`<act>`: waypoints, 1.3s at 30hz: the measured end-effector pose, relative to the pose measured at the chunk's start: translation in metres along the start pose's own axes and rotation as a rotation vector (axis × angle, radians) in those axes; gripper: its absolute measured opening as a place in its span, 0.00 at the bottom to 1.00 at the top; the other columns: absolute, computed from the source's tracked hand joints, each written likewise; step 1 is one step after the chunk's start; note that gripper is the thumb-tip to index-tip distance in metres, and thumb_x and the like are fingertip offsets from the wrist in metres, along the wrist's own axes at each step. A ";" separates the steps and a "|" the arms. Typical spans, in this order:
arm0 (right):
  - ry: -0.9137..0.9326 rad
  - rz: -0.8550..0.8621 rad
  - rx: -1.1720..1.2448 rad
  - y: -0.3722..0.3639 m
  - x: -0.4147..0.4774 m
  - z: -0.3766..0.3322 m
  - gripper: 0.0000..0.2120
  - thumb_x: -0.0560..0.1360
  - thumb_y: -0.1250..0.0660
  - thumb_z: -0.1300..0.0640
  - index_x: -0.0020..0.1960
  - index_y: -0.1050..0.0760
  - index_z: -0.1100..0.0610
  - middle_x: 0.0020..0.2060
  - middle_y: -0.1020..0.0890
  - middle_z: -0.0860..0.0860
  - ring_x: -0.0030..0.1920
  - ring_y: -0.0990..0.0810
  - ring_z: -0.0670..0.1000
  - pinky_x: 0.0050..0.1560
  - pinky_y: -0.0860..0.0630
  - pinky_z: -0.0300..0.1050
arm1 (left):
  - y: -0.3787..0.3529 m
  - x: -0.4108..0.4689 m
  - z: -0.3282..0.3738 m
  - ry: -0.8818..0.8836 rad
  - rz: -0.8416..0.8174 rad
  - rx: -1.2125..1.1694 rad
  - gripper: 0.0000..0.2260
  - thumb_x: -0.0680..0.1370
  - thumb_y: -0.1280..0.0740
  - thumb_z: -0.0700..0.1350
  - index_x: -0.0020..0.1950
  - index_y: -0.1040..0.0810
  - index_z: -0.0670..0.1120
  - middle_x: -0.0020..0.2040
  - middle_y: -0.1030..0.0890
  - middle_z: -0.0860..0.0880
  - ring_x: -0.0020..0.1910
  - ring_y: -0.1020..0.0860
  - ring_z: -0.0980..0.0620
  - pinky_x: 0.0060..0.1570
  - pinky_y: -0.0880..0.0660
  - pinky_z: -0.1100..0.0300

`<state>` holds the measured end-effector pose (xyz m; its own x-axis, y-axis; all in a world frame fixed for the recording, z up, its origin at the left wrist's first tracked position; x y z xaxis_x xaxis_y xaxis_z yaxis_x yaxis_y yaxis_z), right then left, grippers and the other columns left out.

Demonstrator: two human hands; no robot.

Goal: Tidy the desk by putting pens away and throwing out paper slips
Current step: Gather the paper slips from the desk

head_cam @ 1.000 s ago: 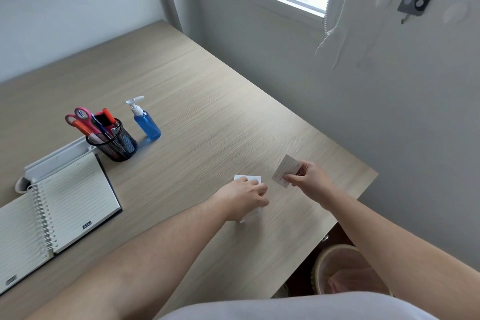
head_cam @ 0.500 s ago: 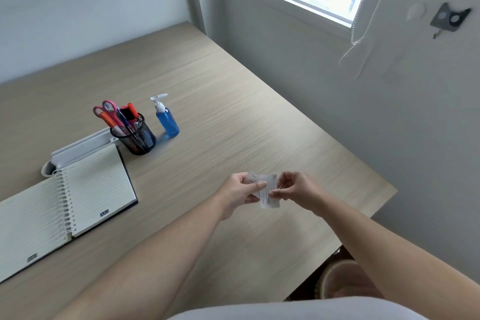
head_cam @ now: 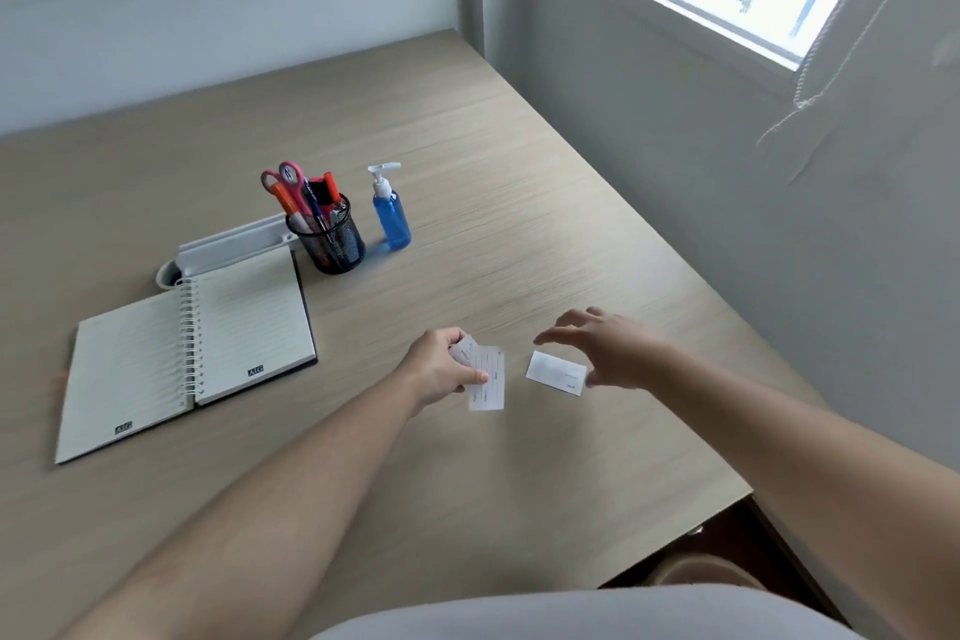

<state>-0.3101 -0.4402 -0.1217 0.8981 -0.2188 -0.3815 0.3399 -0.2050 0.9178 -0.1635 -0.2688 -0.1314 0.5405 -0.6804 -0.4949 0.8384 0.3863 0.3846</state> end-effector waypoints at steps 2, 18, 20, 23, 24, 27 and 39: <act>0.077 -0.064 -0.114 0.000 0.011 -0.011 0.41 0.67 0.28 0.59 0.72 0.44 0.39 0.70 0.35 0.50 0.64 0.32 0.55 0.55 0.28 0.48 | 0.005 -0.005 -0.006 0.013 0.025 0.020 0.10 0.70 0.26 0.34 0.46 0.24 0.44 0.48 0.18 0.43 0.52 0.19 0.45 0.52 0.20 0.51; -0.130 0.038 0.457 -0.014 0.004 -0.016 0.10 0.62 0.24 0.61 0.37 0.26 0.55 0.35 0.21 0.51 0.37 0.22 0.52 0.37 0.24 0.41 | 0.001 -0.038 -0.030 0.010 0.094 0.076 0.09 0.69 0.27 0.39 0.37 0.26 0.48 0.39 0.20 0.48 0.41 0.22 0.48 0.52 0.22 0.49; -0.221 0.150 0.674 -0.015 -0.016 -0.013 0.06 0.65 0.25 0.59 0.39 0.23 0.56 0.33 0.21 0.49 0.34 0.24 0.49 0.31 0.29 0.32 | -0.002 -0.041 -0.026 -0.007 0.077 0.064 0.09 0.69 0.26 0.39 0.38 0.25 0.48 0.40 0.19 0.48 0.43 0.20 0.47 0.53 0.22 0.48; -0.438 0.297 0.913 -0.030 -0.058 -0.012 0.02 0.72 0.33 0.61 0.44 0.24 0.56 0.37 0.22 0.53 0.32 0.25 0.50 0.30 0.30 0.38 | -0.018 -0.045 -0.017 -0.050 0.009 0.088 0.08 0.70 0.26 0.39 0.38 0.25 0.48 0.42 0.18 0.47 0.46 0.19 0.47 0.52 0.21 0.48; -0.499 0.319 0.991 -0.037 -0.072 -0.012 0.04 0.74 0.35 0.62 0.48 0.24 0.58 0.38 0.22 0.54 0.30 0.26 0.50 0.32 0.29 0.41 | -0.026 -0.046 -0.013 -0.064 -0.022 0.085 0.08 0.70 0.26 0.39 0.39 0.24 0.47 0.42 0.18 0.47 0.45 0.19 0.47 0.51 0.21 0.49; -0.692 0.387 1.125 -0.063 -0.126 -0.008 0.07 0.74 0.37 0.63 0.52 0.26 0.55 0.39 0.21 0.52 0.31 0.24 0.49 0.42 0.25 0.50 | -0.063 -0.052 0.000 -0.114 -0.140 0.114 0.09 0.70 0.25 0.40 0.38 0.24 0.48 0.39 0.20 0.49 0.38 0.23 0.50 0.41 0.26 0.56; -1.236 0.564 1.274 -0.191 -0.368 0.004 0.04 0.70 0.37 0.61 0.41 0.23 0.57 0.36 0.18 0.52 0.36 0.21 0.51 0.38 0.26 0.46 | -0.297 -0.113 0.024 -0.261 -0.517 0.369 0.05 0.69 0.30 0.41 0.41 0.25 0.44 0.41 0.21 0.46 0.40 0.23 0.47 0.42 0.23 0.51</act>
<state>-0.7064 -0.3245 -0.1571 -0.0689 -0.8692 -0.4896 -0.8009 -0.2445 0.5467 -0.4755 -0.3216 -0.1706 0.0037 -0.8661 -0.4999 0.8802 -0.2345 0.4127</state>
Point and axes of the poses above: each hand's wrist, its own x-axis towards the middle knuckle, its own y-axis out of the back of the hand, z = x × y, the point moved 2 cm from there along x, towards the middle knuckle
